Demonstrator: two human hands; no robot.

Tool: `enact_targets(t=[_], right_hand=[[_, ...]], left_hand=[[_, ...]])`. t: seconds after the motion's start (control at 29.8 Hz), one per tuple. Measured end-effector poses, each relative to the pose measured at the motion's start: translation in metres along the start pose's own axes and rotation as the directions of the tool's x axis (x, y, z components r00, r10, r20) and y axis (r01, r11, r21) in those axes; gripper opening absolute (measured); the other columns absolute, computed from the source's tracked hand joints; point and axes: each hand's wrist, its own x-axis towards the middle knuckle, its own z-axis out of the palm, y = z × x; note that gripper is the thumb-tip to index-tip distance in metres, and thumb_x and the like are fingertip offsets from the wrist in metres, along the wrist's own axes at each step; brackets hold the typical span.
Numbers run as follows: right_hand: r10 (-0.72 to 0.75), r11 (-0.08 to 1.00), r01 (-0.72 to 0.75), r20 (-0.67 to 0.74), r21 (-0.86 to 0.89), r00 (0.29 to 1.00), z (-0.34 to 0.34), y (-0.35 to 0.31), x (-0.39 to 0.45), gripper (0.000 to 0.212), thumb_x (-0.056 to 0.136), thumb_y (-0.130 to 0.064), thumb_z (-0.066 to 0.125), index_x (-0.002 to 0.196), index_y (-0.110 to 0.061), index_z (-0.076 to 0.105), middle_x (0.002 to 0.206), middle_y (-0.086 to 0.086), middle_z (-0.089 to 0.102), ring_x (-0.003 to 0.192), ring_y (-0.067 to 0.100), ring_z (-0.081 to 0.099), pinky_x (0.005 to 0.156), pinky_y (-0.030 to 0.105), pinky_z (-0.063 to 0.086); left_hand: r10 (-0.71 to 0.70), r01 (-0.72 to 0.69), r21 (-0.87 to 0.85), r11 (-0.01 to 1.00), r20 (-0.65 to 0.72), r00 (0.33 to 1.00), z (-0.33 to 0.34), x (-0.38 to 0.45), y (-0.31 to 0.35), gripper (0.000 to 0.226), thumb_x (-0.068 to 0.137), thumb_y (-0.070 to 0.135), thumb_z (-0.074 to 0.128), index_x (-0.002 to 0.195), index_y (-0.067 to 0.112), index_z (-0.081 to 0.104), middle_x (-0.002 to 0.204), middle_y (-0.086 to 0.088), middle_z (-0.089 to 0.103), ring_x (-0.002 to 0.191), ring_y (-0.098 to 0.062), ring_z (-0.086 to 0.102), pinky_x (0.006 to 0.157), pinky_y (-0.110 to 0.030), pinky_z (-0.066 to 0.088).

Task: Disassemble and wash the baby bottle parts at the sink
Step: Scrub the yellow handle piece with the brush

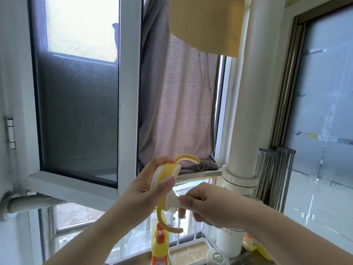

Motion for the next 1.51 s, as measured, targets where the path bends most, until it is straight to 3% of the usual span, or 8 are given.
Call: enact_targets(t=[0.07,0.17,0.4,0.64,1.07,1.18,1.31,1.51], right_hand=[[-0.32,0.764,0.091,-0.253,-0.639,0.913,-0.003,0.007,0.005,0.021,0.09,-0.04,0.059,0.087,-0.02,0.065,0.061,-0.006,0.056,0.048,0.008,0.052,0.047,0.02,0.041],[-0.606,0.514,-0.008,-0.37,-0.858,0.704,-0.007,0.013,0.008,0.016,0.076,-0.021,0.076,0.087,-0.018,0.065,0.057,-0.005,0.057,0.041,0.014,0.05,0.038,0.023,0.039],[-0.006,1.0,0.006,0.032,-0.015,0.999,-0.014,0.01,-0.002,0.038,0.097,-0.044,0.04,0.084,-0.018,0.065,0.056,-0.006,0.049,0.043,0.004,0.044,0.041,0.017,0.034],[-0.001,0.813,-0.223,0.384,0.537,0.923,-0.045,0.017,-0.02,0.042,0.099,-0.042,0.034,0.08,-0.019,0.062,0.054,-0.004,0.025,0.042,0.005,0.02,0.036,0.013,0.013],[-0.024,0.967,-0.023,0.179,0.255,0.984,-0.062,0.027,-0.025,0.039,0.096,-0.045,0.041,0.082,-0.019,0.068,0.047,-0.011,0.041,0.039,0.005,0.032,0.04,0.019,0.027],[-0.154,0.984,0.145,-0.078,-0.104,0.985,-0.059,0.027,-0.019,0.04,0.094,-0.05,0.04,0.083,-0.021,0.065,0.053,-0.009,0.051,0.047,0.009,0.044,0.048,0.025,0.038],[-0.559,0.569,0.033,-0.356,-0.822,0.749,-0.059,0.045,-0.008,0.036,0.091,-0.041,0.041,0.068,-0.019,0.058,0.052,-0.004,0.049,0.038,0.015,0.047,0.037,0.025,0.039],[-0.241,0.956,0.219,-0.096,-0.198,0.966,-0.055,0.035,-0.001,0.042,0.097,-0.047,0.035,0.082,-0.02,0.063,0.061,-0.009,0.054,0.055,0.016,0.054,0.055,0.032,0.048]], left_hand=[[-0.049,0.047,-0.067,0.997,-0.02,0.999,0.002,0.003,0.004,0.035,0.077,0.07,0.053,0.104,0.048,0.056,0.092,0.002,0.062,0.078,-0.013,0.064,0.067,-0.029,0.055],[-0.101,0.098,-0.114,0.989,-0.018,0.995,0.004,0.011,0.013,0.033,0.072,0.061,0.046,0.1,0.046,0.057,0.091,0.001,0.064,0.078,-0.019,0.068,0.064,-0.036,0.058],[0.072,-0.071,-0.022,0.997,0.021,0.997,0.011,0.013,0.011,0.041,0.076,0.064,0.057,0.112,0.043,0.052,0.086,-0.006,0.058,0.068,-0.013,0.058,0.061,-0.027,0.052],[-0.006,0.004,0.015,1.0,0.168,0.986,0.019,0.028,0.013,0.109,0.043,0.07,0.078,0.135,0.047,0.024,0.118,0.003,0.051,0.091,-0.008,0.063,0.073,-0.025,0.052],[-0.221,0.262,-0.208,0.942,0.201,0.954,0.035,0.036,0.06,0.065,0.061,0.021,0.082,0.115,0.039,0.052,0.116,-0.018,0.056,0.086,-0.033,0.066,0.066,-0.039,0.056],[-0.248,0.27,-0.301,0.915,0.109,0.963,0.04,0.039,0.056,0.045,0.074,0.039,0.069,0.115,0.028,0.055,0.107,-0.02,0.059,0.077,-0.028,0.063,0.056,-0.035,0.054],[-0.248,0.274,-0.232,0.933,0.133,0.96,0.042,0.042,0.048,0.047,0.072,0.033,0.067,0.117,0.027,0.056,0.104,-0.018,0.062,0.081,-0.028,0.064,0.058,-0.036,0.055],[-0.075,0.082,-0.087,0.993,0.083,0.994,0.031,0.051,0.043,0.048,0.064,0.031,0.076,0.108,0.034,0.06,0.093,-0.003,0.068,0.081,-0.021,0.068,0.068,-0.035,0.057]])
